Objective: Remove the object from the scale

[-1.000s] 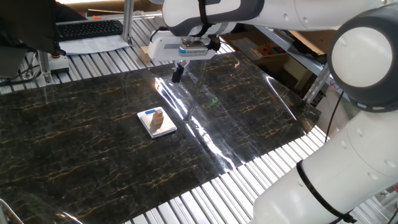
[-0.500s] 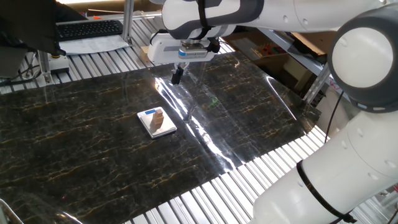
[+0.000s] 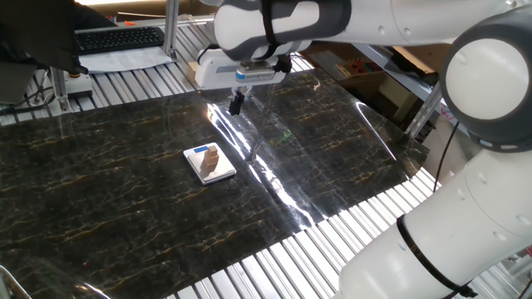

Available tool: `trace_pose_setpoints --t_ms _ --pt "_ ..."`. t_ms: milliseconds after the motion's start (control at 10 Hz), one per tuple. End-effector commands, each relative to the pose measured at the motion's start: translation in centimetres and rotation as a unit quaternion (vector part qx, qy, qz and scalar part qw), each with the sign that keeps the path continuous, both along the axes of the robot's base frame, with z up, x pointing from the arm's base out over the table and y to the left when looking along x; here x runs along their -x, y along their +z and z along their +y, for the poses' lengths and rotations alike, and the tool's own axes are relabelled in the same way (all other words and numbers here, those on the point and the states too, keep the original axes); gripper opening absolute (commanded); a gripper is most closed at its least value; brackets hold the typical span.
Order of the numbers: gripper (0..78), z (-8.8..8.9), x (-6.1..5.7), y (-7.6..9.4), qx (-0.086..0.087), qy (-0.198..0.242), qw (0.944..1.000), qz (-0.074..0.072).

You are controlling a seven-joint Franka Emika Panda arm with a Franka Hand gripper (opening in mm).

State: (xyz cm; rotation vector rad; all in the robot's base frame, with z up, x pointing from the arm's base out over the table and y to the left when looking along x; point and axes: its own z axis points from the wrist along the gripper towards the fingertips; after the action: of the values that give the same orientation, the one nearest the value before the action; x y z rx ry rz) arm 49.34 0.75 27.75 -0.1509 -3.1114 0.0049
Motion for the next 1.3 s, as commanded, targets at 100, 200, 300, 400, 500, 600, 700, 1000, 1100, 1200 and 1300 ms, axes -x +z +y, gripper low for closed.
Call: trace_pose_setpoints --t_ms 100,200,300,400,500,600,700,1000,1100,1200,1300 --pt "0.0 0.2 -0.2 -1.2 0.0 -0.004 1.0 -0.003" --pt "0.0 0.4 -0.3 -2.1 0.0 -0.003 1.0 -0.006" --pt "0.0 0.4 -0.4 -2.5 0.0 -0.004 1.0 -0.008" --pt "0.0 0.4 -0.5 -2.6 0.0 -0.003 1.0 -0.008" --pt "0.0 0.3 -0.7 -2.8 0.0 -0.002 1.0 -0.008" --pt "0.0 0.3 -0.8 -3.0 0.0 -0.002 1.0 -0.008" --pt "0.0 0.4 -0.8 -3.3 0.0 -0.001 1.0 -0.008" --pt "0.0 0.4 -0.8 -3.3 0.0 -0.001 1.0 -0.008" --pt "0.0 0.4 -0.8 -3.3 0.0 -0.001 1.0 -0.008" --pt "0.0 0.4 -0.8 -3.4 -0.001 -0.002 1.0 -0.009" --pt "0.0 0.4 -0.8 -3.6 0.0 -0.003 0.9999 -0.009"
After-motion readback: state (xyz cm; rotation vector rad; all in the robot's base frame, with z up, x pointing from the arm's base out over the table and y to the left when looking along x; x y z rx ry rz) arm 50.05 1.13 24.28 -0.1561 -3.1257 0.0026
